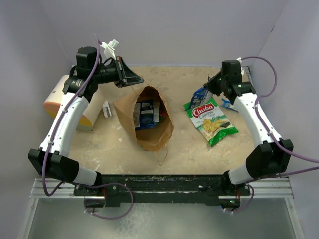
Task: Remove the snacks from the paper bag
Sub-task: Place the snack at the center of the board.
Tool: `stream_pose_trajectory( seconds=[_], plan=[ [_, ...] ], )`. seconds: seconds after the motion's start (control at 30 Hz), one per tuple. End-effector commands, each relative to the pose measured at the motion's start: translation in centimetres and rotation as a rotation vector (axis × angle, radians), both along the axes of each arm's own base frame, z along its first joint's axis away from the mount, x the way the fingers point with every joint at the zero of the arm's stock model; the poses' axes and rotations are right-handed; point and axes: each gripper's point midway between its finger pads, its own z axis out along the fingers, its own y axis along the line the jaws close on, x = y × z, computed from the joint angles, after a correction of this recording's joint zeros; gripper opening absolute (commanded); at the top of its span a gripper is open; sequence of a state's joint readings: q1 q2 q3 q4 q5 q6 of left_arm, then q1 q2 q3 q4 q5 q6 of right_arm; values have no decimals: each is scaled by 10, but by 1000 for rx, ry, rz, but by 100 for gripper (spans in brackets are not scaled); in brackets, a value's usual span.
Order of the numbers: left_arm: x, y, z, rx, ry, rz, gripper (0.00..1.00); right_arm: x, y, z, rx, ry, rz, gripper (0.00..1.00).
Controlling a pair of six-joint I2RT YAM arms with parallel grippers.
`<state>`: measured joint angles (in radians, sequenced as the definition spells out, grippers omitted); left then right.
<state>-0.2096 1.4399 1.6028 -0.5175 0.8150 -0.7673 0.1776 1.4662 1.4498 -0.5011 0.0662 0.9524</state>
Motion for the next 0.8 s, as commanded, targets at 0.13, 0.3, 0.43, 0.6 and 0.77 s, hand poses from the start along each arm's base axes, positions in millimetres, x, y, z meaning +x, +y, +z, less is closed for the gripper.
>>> stream_pose_trajectory(
  seconds=[0.13, 0.3, 0.43, 0.6, 0.77],
  plan=[
    [-7, 6, 35, -19, -127, -3, 0, 15, 12, -4, 161, -14, -51, 0],
    [-5, 6, 33, -20, -127, -13, 0, 21, -3, -5, 132, -79, -129, 0],
    [-3, 4, 34, -25, -127, -24, 0, 28, -15, -18, 101, -88, -200, 0],
    [-3, 4, 34, -27, -125, -30, 0, 29, -35, -43, 59, -77, -313, 0],
    [-4, 3, 33, -27, -124, -33, 0, 21, -50, -63, 15, -90, -373, 0]
  ],
)
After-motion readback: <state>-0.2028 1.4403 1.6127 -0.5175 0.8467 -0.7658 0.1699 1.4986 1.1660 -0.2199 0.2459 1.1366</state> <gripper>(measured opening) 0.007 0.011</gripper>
